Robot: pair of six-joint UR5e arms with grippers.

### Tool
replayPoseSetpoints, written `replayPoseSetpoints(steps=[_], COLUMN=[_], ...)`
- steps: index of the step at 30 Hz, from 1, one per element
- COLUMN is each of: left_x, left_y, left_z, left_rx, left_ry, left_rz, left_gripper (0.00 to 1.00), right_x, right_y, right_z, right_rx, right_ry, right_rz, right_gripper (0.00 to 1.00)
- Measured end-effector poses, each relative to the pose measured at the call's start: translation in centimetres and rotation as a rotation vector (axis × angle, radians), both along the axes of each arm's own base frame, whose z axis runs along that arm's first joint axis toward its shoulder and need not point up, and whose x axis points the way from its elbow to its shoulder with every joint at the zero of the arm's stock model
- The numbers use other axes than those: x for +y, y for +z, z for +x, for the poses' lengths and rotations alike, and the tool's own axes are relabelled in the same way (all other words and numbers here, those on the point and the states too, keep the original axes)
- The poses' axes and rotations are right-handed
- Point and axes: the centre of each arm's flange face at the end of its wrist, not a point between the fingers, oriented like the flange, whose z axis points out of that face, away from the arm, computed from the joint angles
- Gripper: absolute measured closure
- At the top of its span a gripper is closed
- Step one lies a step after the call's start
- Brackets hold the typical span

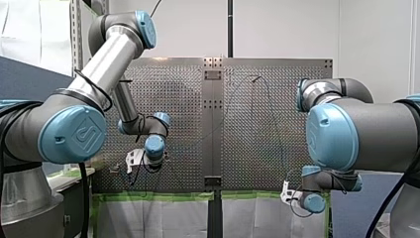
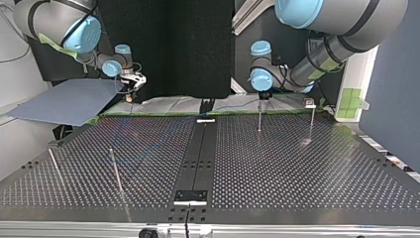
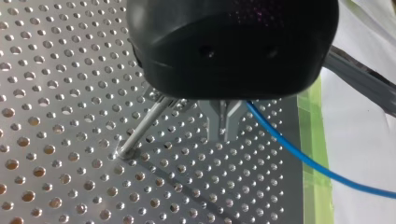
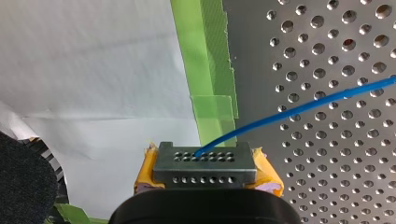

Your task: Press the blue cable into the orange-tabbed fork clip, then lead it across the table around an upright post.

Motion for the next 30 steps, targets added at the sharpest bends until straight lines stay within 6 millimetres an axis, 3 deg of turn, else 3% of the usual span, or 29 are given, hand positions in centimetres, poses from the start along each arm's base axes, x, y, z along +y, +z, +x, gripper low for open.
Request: replayPoseSetpoints(steps=[30], left_x=[0.00], left_y=[0.00], left_z=[0.00], left_rx=[0.000], left_ry=[0.000], left_rz=[0.000], left_gripper=[1.00], right_x=[0.36], right_y=[-0.21], right_z=[0.27], right_rx=[0.043], right_ry=[-0.005], right_rz=[0.007], right_gripper=[1.00])
